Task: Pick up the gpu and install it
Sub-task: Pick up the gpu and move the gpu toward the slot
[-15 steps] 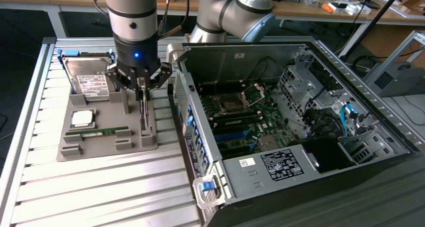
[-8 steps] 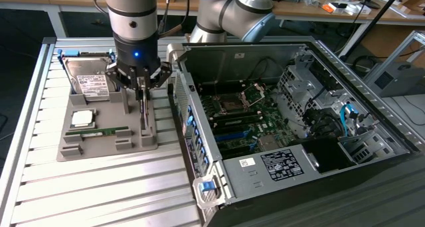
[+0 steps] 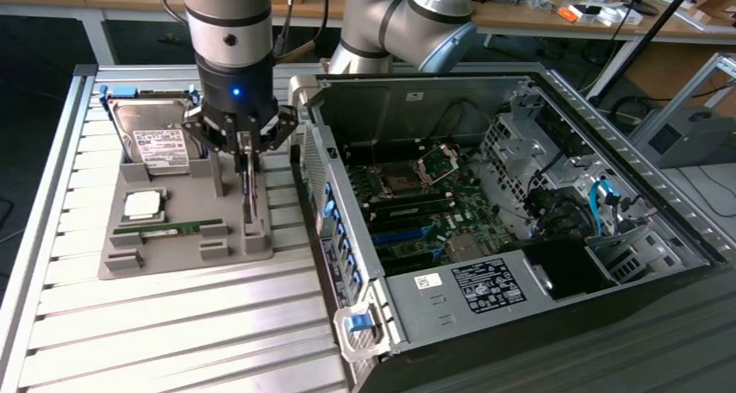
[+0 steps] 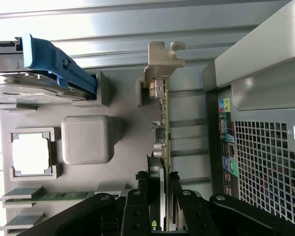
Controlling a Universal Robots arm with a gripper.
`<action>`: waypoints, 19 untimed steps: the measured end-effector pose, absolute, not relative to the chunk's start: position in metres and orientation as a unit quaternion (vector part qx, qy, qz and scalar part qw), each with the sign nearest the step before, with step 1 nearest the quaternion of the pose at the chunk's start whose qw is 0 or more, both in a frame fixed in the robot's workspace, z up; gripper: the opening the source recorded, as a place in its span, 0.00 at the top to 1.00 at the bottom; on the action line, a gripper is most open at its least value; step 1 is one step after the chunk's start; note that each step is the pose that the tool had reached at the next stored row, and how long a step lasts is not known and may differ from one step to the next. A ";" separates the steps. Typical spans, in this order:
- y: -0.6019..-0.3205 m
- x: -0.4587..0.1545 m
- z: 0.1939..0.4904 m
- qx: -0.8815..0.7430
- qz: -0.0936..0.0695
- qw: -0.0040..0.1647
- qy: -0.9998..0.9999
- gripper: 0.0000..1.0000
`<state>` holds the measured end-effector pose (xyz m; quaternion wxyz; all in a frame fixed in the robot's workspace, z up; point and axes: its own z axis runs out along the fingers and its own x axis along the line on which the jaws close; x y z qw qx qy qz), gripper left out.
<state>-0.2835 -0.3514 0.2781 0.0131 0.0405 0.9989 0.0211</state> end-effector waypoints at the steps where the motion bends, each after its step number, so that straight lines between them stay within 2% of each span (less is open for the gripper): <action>1: -0.351 -0.283 0.278 0.041 0.021 0.013 0.999 0.73; 19: -0.351 -0.283 0.282 0.040 0.021 0.013 0.999 0.73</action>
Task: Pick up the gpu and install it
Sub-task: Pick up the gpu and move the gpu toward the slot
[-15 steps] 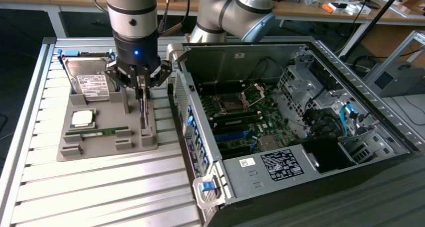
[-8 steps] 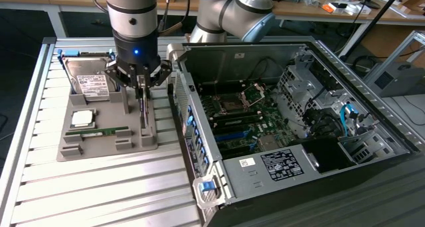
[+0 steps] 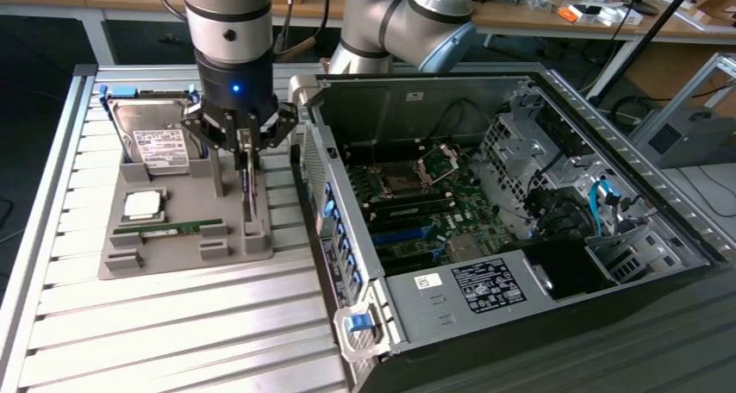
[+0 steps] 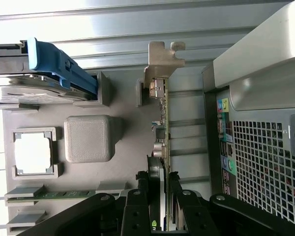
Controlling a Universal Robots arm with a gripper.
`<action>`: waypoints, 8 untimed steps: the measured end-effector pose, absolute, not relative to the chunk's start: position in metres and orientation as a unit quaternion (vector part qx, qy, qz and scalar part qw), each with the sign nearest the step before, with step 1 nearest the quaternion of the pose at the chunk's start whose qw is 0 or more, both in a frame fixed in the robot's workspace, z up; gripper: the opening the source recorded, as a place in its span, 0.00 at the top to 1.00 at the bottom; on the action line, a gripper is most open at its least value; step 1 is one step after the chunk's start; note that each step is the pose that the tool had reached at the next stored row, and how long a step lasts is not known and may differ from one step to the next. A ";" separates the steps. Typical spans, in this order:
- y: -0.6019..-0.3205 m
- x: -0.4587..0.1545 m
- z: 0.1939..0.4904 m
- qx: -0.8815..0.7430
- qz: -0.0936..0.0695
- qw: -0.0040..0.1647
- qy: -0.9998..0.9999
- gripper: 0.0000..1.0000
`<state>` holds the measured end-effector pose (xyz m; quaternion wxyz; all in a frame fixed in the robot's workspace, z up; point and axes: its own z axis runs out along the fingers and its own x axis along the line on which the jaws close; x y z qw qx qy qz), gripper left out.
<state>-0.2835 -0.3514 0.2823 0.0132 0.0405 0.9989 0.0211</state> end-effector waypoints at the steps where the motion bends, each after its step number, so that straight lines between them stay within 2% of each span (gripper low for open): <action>1: -0.351 -0.283 0.283 0.041 0.021 0.013 0.999 0.73; 8: -0.351 -0.283 0.285 0.041 0.021 0.013 0.999 0.73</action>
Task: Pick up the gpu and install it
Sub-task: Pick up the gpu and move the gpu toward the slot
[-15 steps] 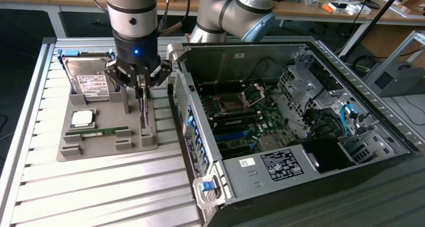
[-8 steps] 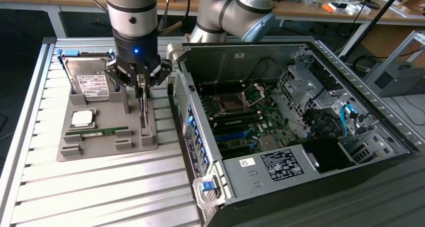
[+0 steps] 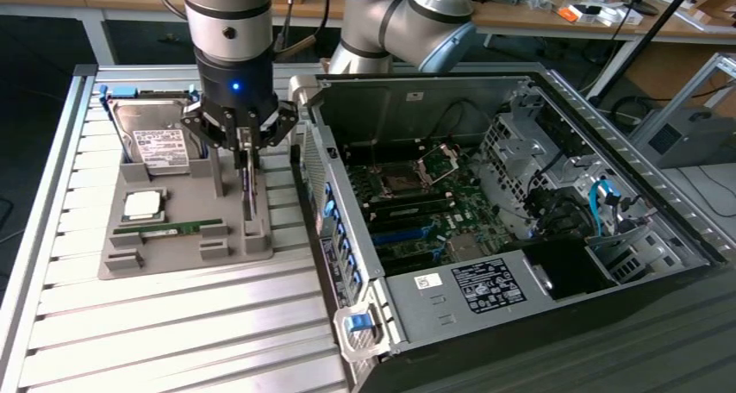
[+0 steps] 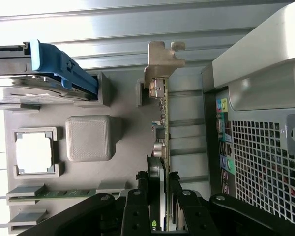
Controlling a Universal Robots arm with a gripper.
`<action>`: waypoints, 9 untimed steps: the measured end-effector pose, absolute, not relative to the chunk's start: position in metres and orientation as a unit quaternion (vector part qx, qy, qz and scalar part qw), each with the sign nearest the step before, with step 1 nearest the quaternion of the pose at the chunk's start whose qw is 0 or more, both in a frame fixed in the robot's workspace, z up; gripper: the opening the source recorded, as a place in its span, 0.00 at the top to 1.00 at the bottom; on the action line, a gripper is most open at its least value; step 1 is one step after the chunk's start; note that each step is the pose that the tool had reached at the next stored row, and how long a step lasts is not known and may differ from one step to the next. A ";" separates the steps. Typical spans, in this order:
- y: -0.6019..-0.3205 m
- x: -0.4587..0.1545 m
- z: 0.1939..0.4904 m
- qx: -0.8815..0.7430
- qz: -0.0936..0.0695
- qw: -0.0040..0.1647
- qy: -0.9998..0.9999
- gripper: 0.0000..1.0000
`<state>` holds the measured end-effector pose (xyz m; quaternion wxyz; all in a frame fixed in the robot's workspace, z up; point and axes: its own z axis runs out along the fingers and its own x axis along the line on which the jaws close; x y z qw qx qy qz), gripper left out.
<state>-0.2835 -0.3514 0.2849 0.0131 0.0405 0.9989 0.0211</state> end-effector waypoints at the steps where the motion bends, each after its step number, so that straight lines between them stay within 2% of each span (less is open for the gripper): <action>1: -0.351 -0.283 0.285 0.041 0.021 0.013 0.999 0.73; 9: -0.351 -0.283 0.287 0.041 0.021 0.013 0.999 0.73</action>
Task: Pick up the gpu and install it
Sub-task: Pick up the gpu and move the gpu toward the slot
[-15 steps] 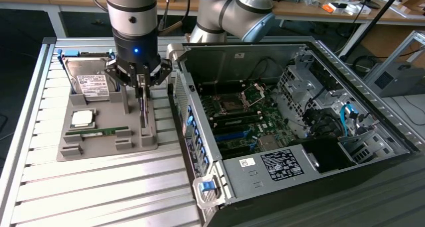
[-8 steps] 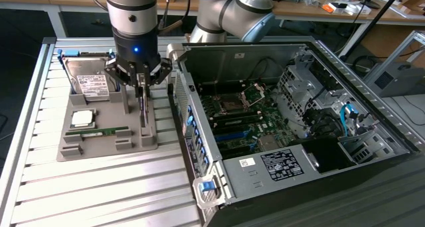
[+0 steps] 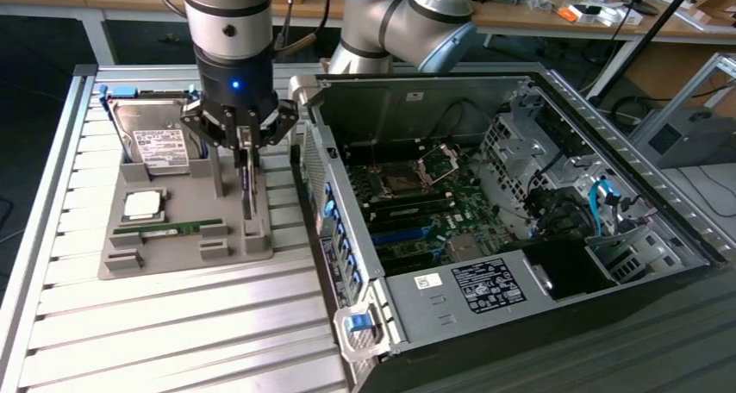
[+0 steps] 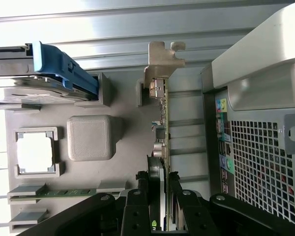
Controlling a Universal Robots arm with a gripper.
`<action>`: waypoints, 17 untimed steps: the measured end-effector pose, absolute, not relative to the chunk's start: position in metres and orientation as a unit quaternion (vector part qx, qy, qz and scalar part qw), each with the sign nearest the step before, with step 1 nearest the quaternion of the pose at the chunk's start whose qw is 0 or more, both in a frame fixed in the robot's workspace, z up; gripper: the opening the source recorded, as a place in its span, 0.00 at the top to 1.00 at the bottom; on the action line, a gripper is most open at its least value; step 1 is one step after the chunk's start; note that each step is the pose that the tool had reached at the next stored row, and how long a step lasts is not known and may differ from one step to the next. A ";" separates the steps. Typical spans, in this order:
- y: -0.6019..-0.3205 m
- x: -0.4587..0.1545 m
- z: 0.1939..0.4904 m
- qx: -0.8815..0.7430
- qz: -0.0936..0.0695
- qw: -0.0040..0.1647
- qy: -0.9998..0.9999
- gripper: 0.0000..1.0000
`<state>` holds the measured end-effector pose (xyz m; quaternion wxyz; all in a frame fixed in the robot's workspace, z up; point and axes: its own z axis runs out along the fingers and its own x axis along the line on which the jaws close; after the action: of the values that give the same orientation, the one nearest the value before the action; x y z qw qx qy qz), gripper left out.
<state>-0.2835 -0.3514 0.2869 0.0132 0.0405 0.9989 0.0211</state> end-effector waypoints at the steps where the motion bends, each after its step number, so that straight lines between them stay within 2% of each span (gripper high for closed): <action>1: -0.351 -0.283 0.287 0.040 0.021 0.013 0.999 0.73; 17: -0.351 -0.283 0.299 0.040 0.021 0.013 0.999 0.73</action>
<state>-0.2834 -0.3514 0.2991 0.0131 0.0405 0.9989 0.0211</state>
